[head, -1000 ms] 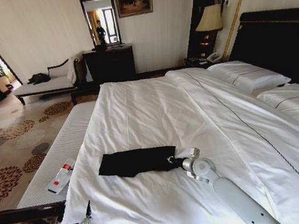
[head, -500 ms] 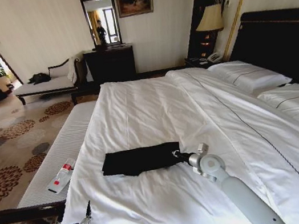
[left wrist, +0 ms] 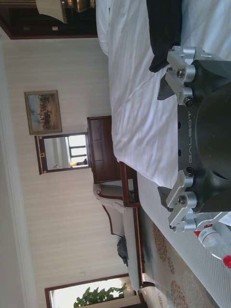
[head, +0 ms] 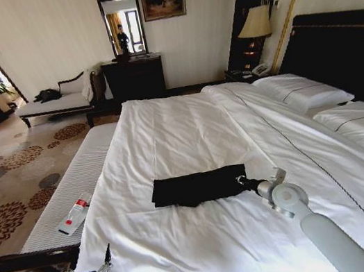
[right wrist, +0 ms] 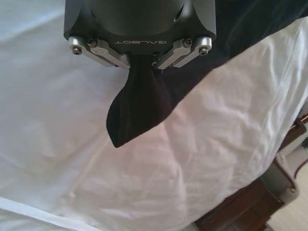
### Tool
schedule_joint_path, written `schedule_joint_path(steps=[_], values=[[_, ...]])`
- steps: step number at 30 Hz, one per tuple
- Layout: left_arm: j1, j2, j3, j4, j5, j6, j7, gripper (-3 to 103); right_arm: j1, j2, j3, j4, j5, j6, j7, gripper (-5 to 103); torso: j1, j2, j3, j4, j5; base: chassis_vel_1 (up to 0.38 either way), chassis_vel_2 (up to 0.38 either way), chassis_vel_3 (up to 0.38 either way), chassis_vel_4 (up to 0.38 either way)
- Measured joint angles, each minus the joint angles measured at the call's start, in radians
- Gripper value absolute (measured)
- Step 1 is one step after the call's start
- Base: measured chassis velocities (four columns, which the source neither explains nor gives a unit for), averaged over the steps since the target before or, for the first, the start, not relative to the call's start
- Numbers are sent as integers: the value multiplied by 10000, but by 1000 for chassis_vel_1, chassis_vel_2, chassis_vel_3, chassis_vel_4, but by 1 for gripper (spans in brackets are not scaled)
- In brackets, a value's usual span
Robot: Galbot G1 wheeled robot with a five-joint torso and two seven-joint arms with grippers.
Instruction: Fold the clothes on the bed.
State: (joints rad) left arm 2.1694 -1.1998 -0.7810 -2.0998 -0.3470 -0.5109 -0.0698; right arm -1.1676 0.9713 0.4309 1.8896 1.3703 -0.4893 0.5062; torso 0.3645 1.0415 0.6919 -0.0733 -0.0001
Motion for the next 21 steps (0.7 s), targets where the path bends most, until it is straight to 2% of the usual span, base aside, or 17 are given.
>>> schedule_joint_path(steps=[7, 9, 12, 14, 17, 21], values=[[0, 0, 0, 0, 0, 0, 0, 100, 328, 68, -1181, 662, -569, 180, 56, 6, 1, -1, 0, 1, 0, 0, 0, 0, 0], [0, 0, 0, 0, 0, 0, 0, 100, 756, 145, -2364, 1212, -567, 183, 339, 6, 0, 0, 0, 2, -1, 0, 0, 0, 0], [0, 0, 0, 0, 0, 0, 0, 100, 964, 162, -2759, 1277, -551, 182, 381, 6, 0, -1, 0, 1, -1, 0, 0, 0, 0], [0, 0, 0, 0, 0, 0, 0, 100, 1469, 302, -3459, 1112, -532, 151, 459, 6, 0, 0, 0, 1, -2, 0, 0, 0, 0], [0, 0, 0, 0, 0, 0, 0, 100, 1828, 443, -3848, 902, -458, 132, 556, 6, 0, -1, 0, 1, 1, 0, 0, 0, 0], [-1, 1, 0, 0, 0, 0, 0, 100, 2935, 1162, -4656, -219, -260, 203, 707, 6, 0, -1, 1, 0, -1, 0, 0, 0, 0]])
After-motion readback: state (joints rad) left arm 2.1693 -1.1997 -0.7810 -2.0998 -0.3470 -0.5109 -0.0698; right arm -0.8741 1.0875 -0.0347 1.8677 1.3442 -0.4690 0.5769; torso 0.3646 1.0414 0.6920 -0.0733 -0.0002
